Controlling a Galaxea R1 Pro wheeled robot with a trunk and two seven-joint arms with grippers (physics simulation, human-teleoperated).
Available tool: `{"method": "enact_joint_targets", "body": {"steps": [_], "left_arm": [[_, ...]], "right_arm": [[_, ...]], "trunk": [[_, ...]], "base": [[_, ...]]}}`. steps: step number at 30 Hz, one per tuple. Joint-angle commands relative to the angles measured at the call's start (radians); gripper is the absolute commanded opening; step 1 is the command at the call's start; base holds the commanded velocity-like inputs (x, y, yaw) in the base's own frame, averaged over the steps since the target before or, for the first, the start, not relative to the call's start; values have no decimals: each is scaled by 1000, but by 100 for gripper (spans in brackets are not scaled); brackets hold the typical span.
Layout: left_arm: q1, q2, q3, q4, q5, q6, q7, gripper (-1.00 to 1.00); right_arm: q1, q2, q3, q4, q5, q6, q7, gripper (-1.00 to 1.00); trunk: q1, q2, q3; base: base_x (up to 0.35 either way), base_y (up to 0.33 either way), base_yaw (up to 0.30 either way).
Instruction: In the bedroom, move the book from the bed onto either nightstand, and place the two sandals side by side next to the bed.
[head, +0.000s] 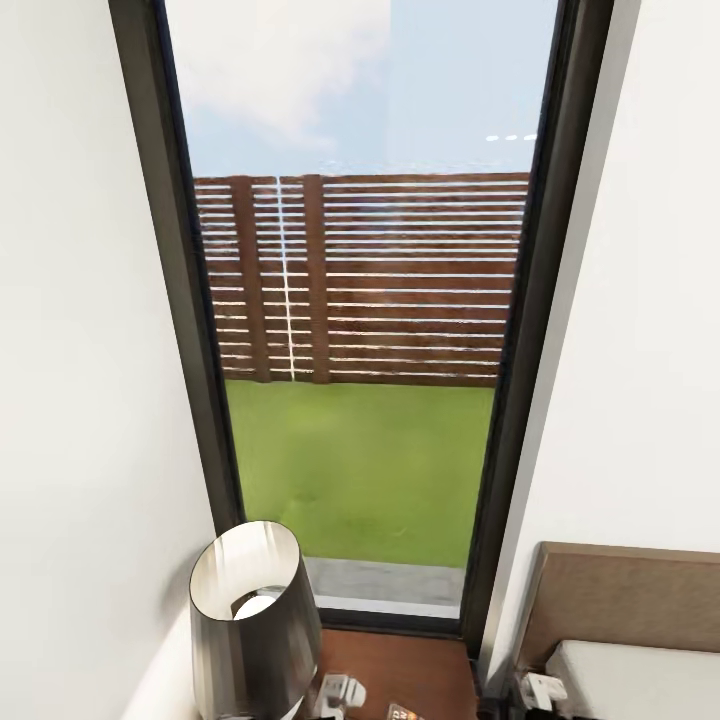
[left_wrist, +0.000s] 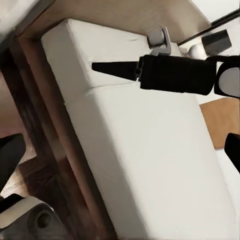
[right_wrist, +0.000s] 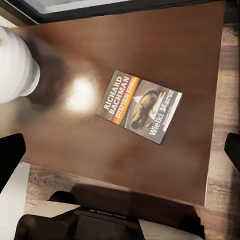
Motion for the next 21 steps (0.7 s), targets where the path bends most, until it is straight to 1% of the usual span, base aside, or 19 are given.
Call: {"method": "enact_joint_targets", "body": {"steps": [1,3,4,5,6,11,15,18,19,21], "left_arm": [[0,0,0,22,9,-4,20,100],[0,-1,0,64,9,-33,58,100],[0,-1,0,64,9,-33,58,100],[-1,-2,0,106,9,-66,99,100],[-1,-2,0,106,9,-66,99,100],[-1,-4,-1,208,6,-152,231,100],[-1,-4,-1,284,3,-206,327,100],[-1,-4,-1,336,1,-240,374,100],[-1,-4,-1,336,1,-240,374,100],[-1,-4,-1,366,1,-264,394,100]], "right_arm": [[0,1,-10,16,7,1,-3,100],[2,3,-10,42,7,-9,-14,100],[2,3,-10,42,7,-9,-14,100],[10,3,-10,58,7,-23,-21,100],[10,3,-10,58,7,-23,-21,100],[45,6,-10,79,6,-71,-31,100],[59,9,-10,90,5,-92,-41,100],[64,13,-10,99,5,-99,-65,100],[64,13,-10,99,5,-99,-65,100],[66,18,-9,103,5,-102,-91,100]], "trunk": [[0,-1,0],[0,-1,0],[0,-1,0],[0,-1,0],[0,-1,0],[0,-1,0],[0,-1,0],[0,-1,0],[0,-1,0],[0,-1,0]], "base": [[0,0,0],[0,0,0],[0,0,0],[0,0,0],[0,0,0],[0,0,0],[0,0,0],[0,0,0],[0,0,0],[0,0,0]]}}
